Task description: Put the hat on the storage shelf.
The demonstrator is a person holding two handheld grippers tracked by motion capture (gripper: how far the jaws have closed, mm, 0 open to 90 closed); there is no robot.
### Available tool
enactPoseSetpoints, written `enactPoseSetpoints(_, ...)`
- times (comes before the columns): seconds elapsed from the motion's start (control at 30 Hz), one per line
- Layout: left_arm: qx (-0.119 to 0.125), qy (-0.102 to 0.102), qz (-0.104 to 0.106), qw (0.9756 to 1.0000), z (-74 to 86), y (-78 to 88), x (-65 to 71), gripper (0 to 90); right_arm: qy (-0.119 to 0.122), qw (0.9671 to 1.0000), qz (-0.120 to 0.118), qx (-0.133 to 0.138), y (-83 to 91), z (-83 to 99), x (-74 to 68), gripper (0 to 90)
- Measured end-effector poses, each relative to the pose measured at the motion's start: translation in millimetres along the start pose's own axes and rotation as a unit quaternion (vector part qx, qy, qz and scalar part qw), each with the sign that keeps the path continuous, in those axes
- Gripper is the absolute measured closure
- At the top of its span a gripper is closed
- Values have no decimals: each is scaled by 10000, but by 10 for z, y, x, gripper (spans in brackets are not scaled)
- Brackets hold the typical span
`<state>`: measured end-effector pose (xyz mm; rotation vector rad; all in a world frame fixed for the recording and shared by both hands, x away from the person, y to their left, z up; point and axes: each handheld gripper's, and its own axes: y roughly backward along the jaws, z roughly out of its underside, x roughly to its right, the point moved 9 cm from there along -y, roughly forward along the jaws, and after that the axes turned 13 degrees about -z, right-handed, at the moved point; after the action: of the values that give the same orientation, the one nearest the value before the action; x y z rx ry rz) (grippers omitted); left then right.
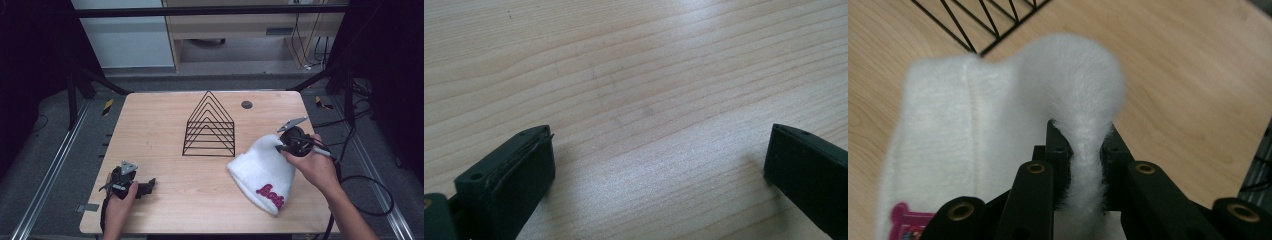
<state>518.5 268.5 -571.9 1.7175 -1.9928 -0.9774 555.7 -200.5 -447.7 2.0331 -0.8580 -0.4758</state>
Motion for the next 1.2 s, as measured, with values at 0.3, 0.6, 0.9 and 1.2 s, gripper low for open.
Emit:
enactPoseSetpoints(0.3,-1,-1,1,10000,0,0,0,0,596,9977,179,269,376,-411,-269,799)
enactPoseSetpoints(0.6,-1,1,1,10000,0,0,0,0,842,9949,269,487,574,-657,-368,800)
enactPoseSetpoints(0.9,-1,1,0,10000,0,0,0,0,996,9925,333,630,734,-891,-341,800)
enactPoseSetpoints(1.2,2,4,0,10000,0,0,0,0,1109,9886,395,944,963,-1193,-308,801)
